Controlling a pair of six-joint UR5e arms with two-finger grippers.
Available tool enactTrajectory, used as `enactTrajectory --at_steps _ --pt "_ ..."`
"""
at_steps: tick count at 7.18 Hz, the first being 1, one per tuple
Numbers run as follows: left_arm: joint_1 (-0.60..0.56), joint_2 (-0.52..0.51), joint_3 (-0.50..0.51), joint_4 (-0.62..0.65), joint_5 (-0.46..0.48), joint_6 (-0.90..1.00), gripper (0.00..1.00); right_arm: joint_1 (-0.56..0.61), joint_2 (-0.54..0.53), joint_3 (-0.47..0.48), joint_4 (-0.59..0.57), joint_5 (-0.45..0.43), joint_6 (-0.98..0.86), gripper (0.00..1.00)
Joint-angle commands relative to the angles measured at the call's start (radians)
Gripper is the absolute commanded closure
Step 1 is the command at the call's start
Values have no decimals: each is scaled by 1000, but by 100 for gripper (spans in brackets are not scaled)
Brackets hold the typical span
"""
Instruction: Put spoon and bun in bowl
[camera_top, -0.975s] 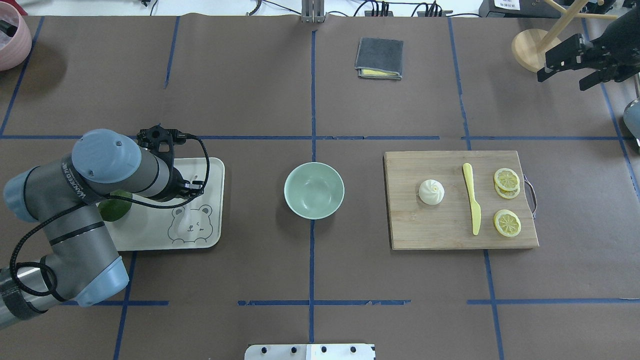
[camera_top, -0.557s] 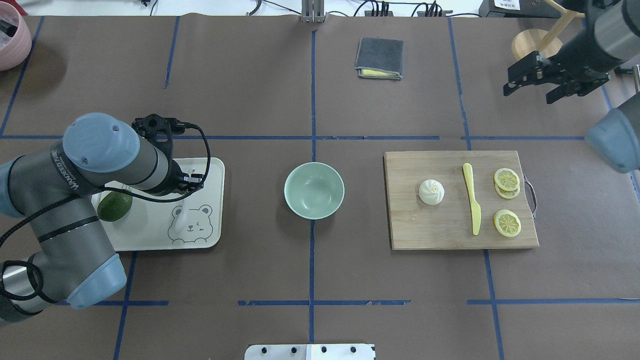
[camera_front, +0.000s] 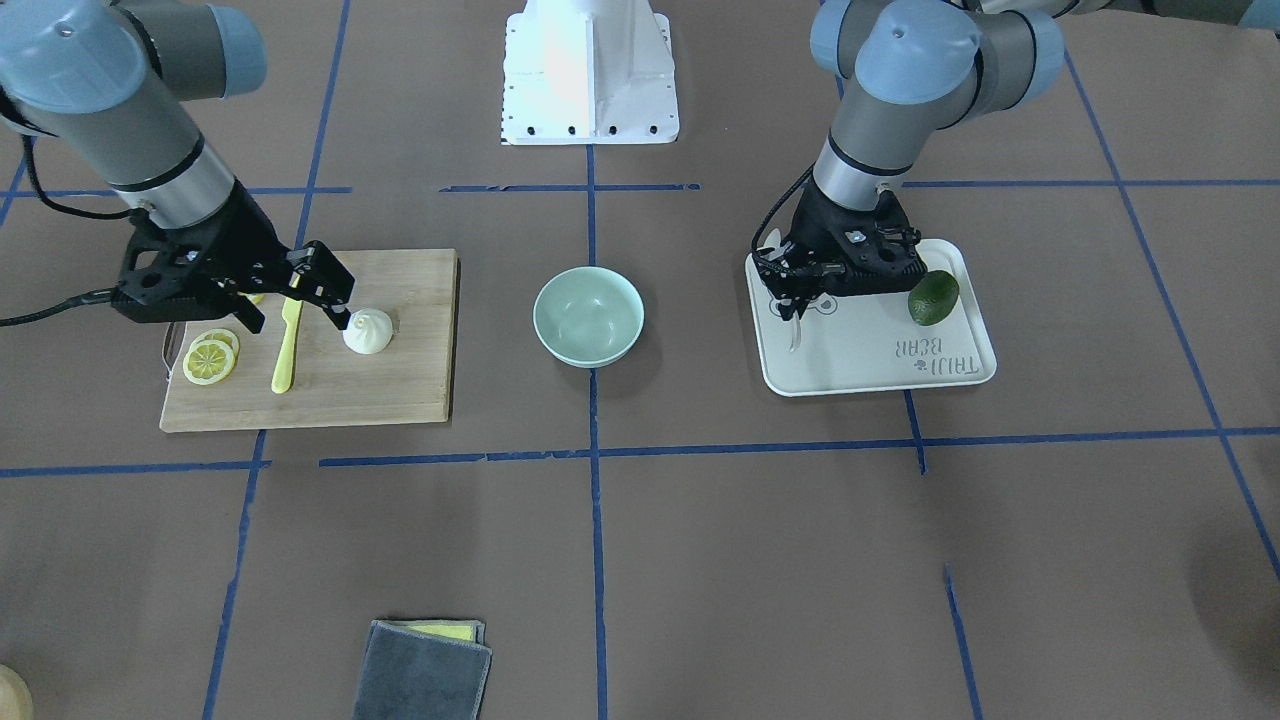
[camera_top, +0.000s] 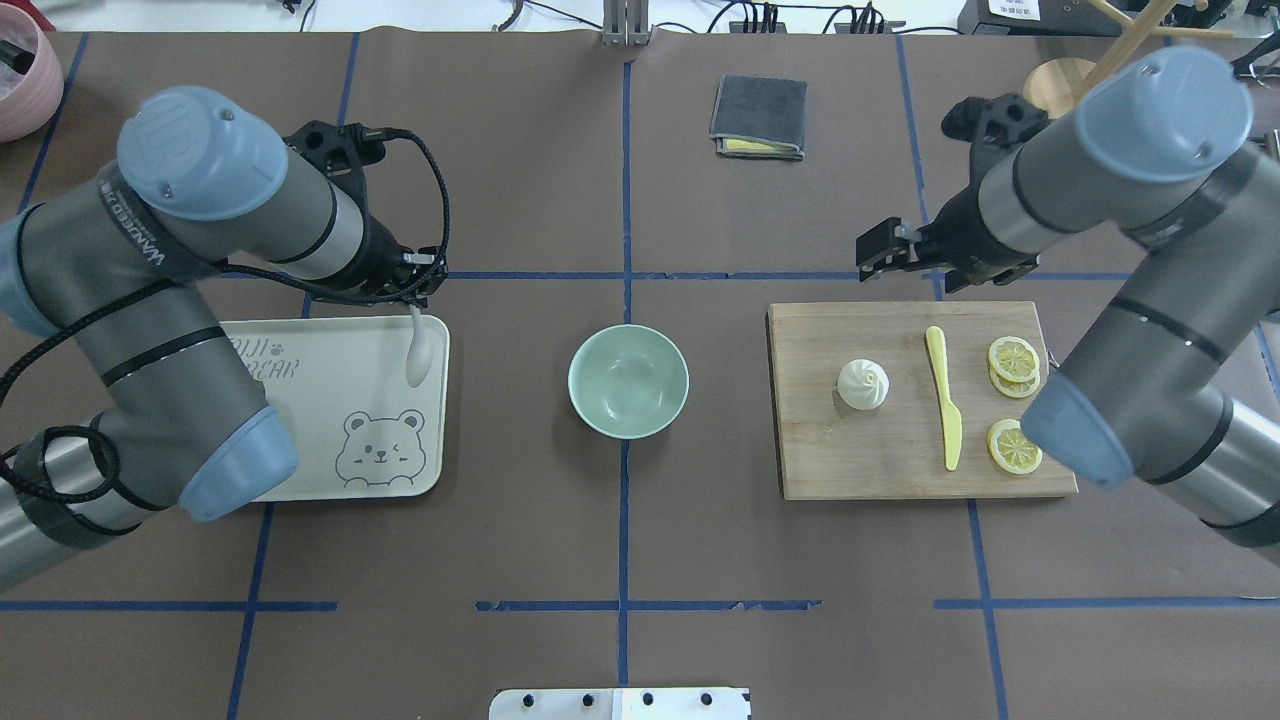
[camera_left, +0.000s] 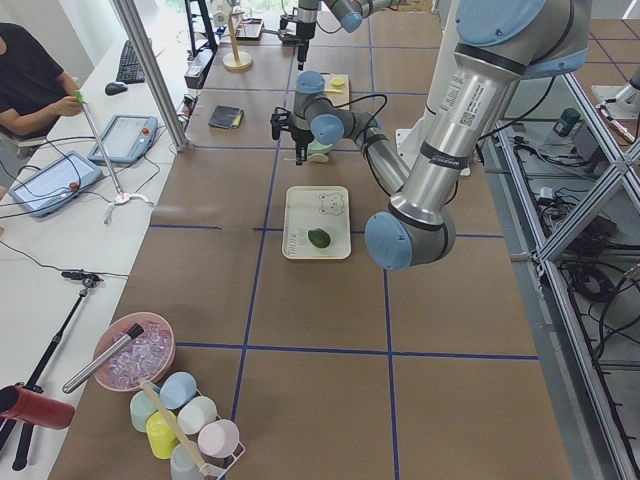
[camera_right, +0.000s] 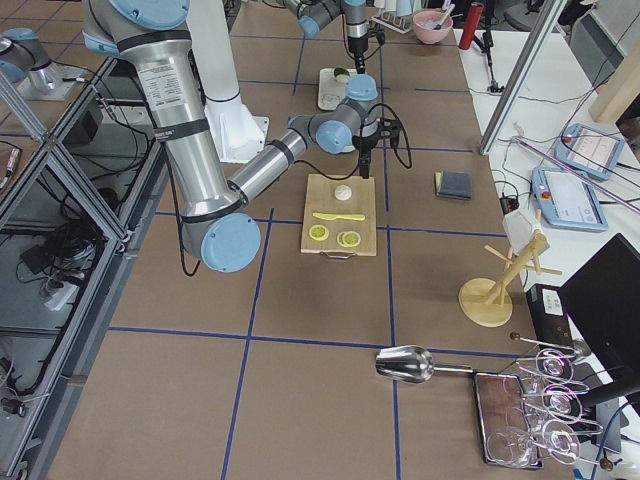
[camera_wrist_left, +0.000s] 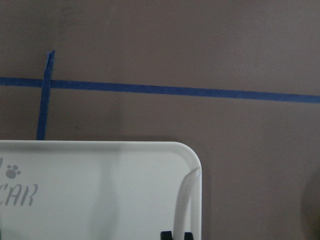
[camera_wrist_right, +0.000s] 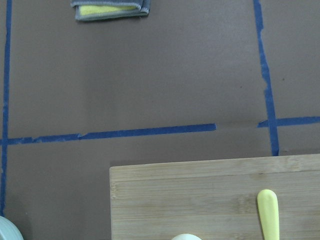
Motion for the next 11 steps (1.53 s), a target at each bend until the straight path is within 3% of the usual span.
enactTrajectory --at_steps 1,3,4,5,6,7,9,10,11 --pt "-1 -65 59 -68 -4 -148 100 -108 -14 -46 18 -102 23 0" --pt "0 -86 69 -77 -2 -170 100 -144 1 -117 20 -104 23 0" --pt "3 -128 122 -128 -2 -243 100 -151 4 -134 20 -102 23 2" --pt "3 -148 138 -145 -2 -251 100 -153 3 -136 20 -96 20 12" --pt "5 -150 139 -146 -2 -253 100 -153 4 -134 20 -91 21 28" --pt "18 -171 159 -148 1 -270 100 -153 4 -136 18 -91 21 54" --pt "26 -251 250 -188 3 -310 100 -156 1 -137 17 -87 9 91" --pt "26 -251 273 -240 4 -328 100 -156 1 -134 18 -85 8 100" --pt "28 -251 300 -266 4 -349 100 -155 1 -130 18 -76 8 100"
